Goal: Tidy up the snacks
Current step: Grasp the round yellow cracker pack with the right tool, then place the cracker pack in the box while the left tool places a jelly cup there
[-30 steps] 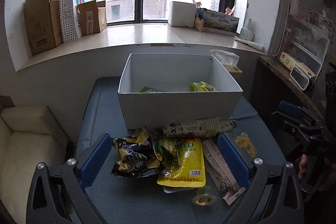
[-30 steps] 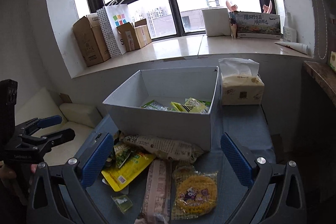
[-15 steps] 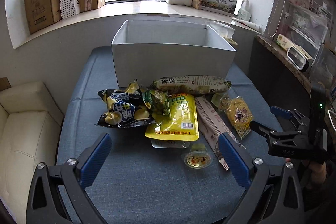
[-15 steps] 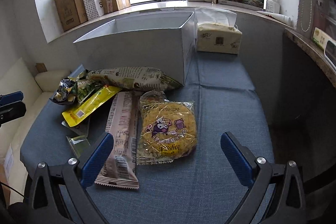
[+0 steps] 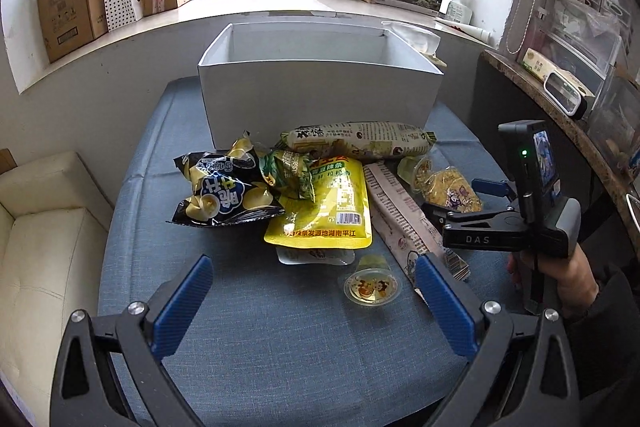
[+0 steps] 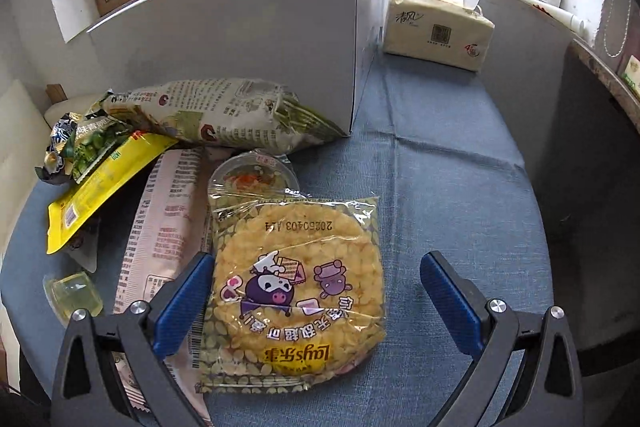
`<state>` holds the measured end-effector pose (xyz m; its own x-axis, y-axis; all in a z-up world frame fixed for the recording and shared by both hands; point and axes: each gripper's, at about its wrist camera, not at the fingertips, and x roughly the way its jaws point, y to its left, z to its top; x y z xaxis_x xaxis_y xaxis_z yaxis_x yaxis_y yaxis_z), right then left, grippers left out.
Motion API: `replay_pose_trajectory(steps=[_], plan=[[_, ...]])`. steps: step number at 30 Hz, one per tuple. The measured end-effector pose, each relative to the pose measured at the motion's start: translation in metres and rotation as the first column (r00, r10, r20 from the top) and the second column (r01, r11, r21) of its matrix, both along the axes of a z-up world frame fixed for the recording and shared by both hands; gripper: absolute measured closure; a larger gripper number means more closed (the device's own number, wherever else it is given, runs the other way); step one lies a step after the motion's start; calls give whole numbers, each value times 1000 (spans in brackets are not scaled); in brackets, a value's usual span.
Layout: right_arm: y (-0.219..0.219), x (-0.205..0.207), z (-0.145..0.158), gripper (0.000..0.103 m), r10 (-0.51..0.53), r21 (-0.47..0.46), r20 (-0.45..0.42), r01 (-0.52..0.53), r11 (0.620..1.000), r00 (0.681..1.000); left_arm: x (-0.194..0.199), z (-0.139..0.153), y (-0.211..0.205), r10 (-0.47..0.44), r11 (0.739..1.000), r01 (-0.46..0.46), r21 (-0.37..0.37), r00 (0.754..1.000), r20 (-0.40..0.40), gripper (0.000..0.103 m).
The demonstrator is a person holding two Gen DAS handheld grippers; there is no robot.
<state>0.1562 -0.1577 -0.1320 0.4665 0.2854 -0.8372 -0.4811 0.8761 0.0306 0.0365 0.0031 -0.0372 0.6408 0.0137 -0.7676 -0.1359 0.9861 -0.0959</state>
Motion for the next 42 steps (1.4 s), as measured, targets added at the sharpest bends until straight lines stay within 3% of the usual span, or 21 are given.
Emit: replay_pose_trajectory(steps=[2,4,6,10,13,19,22,26,30,31,32,35,42], plan=[[3,-2,-3,3,14,-24,23,-13,1000,1000,0,-2,0,0,1000,0,0,1000,-5,0],[1,-5,-1,15,23,-14,34,-23,1000,999,0,-4,-1,-8,1000,8,-5,1000,-13,0],[-1,-8,1,22,22,-11,46,-22,1000,999,1,-6,-2,-18,1000,18,-16,1000,-19,0],[-5,-12,1,24,27,10,66,-28,1000,997,2,-12,-6,-37,999,36,-30,999,-36,0],[-10,-16,3,25,15,16,55,-16,1000,998,3,-15,-12,-40,999,41,6,999,-36,0],[-46,-45,46,25,-66,154,102,50,987,993,15,-36,-25,-95,995,94,-19,993,-70,1],[-63,-62,65,25,-80,212,118,53,976,990,25,-53,-35,-105,994,106,3,989,-105,12],[-72,-73,80,25,-88,240,130,54,969,988,38,-77,-39,-117,993,113,-35,977,-176,22],[-73,-74,82,25,-89,241,124,57,969,988,40,-80,-40,-125,992,125,-9,979,-164,32],[-73,-73,81,25,-91,243,119,60,968,989,40,-79,-40,-130,991,129,-15,979,-156,47],[-72,-73,80,25,-89,241,116,59,969,989,40,-79,-39,-130,992,128,-18,979,-156,51],[-70,-75,78,25,-80,244,114,50,968,990,38,-77,-34,-141,989,134,-58,980,-142,51],[-66,-77,73,24,-63,253,90,39,967,994,30,-63,-26,-127,991,120,-67,986,-104,51]])
